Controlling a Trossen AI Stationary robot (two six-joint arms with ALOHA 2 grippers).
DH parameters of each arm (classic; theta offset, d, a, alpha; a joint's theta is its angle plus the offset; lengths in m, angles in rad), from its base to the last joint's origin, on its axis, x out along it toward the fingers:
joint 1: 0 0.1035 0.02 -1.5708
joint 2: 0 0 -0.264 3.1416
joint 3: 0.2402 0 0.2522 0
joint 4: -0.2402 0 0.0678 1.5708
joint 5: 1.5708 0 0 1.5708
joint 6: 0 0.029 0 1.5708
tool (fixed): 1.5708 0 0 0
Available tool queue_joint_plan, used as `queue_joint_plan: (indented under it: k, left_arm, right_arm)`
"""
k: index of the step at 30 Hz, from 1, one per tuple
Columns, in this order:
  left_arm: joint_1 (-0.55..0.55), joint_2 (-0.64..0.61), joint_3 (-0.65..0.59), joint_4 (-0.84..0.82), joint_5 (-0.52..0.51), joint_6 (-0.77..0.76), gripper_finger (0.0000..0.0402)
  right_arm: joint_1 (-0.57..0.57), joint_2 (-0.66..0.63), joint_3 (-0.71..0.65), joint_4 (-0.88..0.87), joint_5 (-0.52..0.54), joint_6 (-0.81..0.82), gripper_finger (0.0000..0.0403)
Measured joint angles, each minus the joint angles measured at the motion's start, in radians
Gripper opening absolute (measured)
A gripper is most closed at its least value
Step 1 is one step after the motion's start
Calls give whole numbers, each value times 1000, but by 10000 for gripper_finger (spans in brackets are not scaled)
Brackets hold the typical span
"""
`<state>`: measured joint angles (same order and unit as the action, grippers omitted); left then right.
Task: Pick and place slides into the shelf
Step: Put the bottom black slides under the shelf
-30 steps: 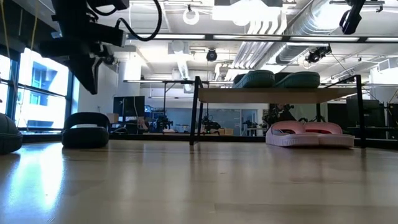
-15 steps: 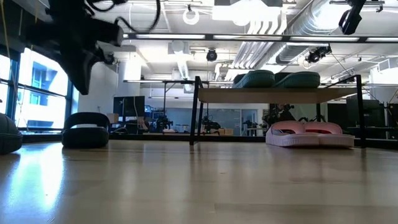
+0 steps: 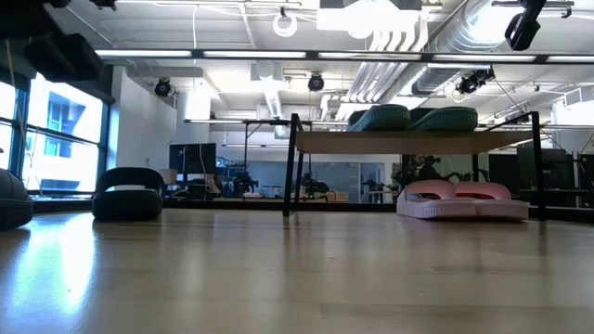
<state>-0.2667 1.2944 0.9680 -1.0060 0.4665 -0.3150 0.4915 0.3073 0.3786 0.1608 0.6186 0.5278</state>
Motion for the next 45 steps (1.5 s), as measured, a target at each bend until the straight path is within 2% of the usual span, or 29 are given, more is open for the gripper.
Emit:
queue_joint_plan:
  k: [3,7,9,14,19,28,33,39,42,45]
  left_arm:
    - [6,-8,0,-16,-10,19,0]
    - [90,-40,-35,-70,-10,64,0]
    - [152,-81,-90,-45,7,89,0]
    - [292,-174,-256,92,133,109,0]
    - [412,-210,-373,85,188,114,0]
    - [593,-226,-454,52,138,189,0]
    - [658,-226,-501,34,141,203,0]
    - [688,-225,-546,43,278,265,7]
    - [687,-225,-552,46,300,282,31]
    - [686,-225,-553,46,291,281,72]
  right_arm:
    - [0,0,0,-2,-3,-1,0]
    - [0,0,0,-7,-22,13,0]
    - [0,0,0,-11,-30,16,0]
    - [0,0,0,-22,-37,16,0]
    - [0,0,0,-23,-37,16,0]
    - [0,0,0,-25,-37,36,0]
    - [0,0,0,-30,-37,41,0]
    - [0,0,0,-30,-52,52,0]
    - [0,0,0,-31,-53,60,0]
    - [0,0,0,-30,-55,60,0]
